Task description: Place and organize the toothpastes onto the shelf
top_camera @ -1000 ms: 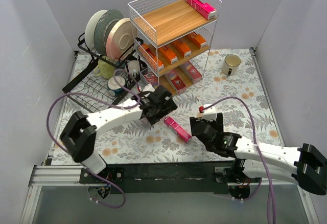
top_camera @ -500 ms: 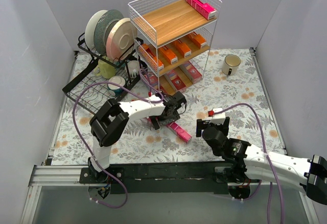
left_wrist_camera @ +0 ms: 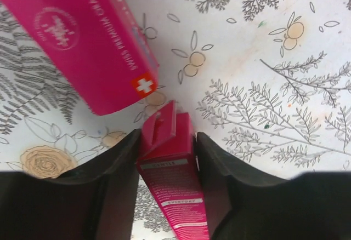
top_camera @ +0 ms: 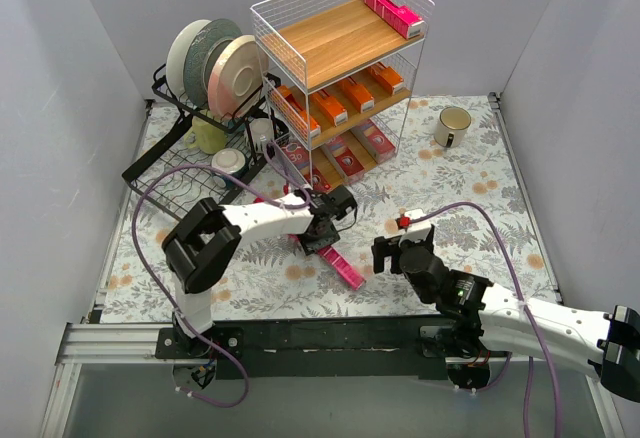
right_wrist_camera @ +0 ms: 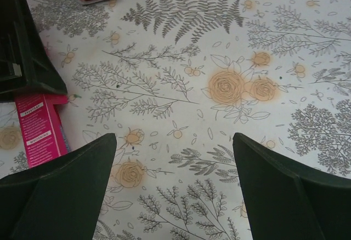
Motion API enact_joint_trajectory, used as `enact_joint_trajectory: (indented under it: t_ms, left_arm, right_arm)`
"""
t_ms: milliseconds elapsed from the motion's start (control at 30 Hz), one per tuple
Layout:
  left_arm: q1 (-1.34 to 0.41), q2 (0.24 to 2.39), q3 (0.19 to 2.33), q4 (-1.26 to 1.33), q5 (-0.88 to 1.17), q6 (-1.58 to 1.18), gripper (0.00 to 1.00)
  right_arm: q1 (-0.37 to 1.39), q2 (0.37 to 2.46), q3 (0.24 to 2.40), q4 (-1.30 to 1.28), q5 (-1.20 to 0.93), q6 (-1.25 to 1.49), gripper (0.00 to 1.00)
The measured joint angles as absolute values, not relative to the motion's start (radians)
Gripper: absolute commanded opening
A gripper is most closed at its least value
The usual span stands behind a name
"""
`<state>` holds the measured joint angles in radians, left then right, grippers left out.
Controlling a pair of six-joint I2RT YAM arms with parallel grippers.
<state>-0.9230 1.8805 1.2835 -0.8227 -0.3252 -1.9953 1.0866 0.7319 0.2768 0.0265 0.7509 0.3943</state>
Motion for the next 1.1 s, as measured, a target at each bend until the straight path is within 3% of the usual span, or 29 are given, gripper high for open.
enact_joint_trajectory:
  t_ms: [367,767,1100]
  left_arm:
    - [-0.925,1.562,0.987,-0.584,-0.327,-1.993,0.21]
    - [-0.925,1.267,0.759,-0.291,-0.342,-1.994,0.18]
    - [-0.925,1.140,0.727,-0.163,-0.382,-1.994,0.18]
  right_arm:
    - [1.087,0.686,0.273,0.061,0.518,0.397,0.95]
    - [1.087,0.579,0.135,0.300,0.257,0.385,0.94]
    - [1.087,0.565,0.120,0.421,0.187,0.375,0.89]
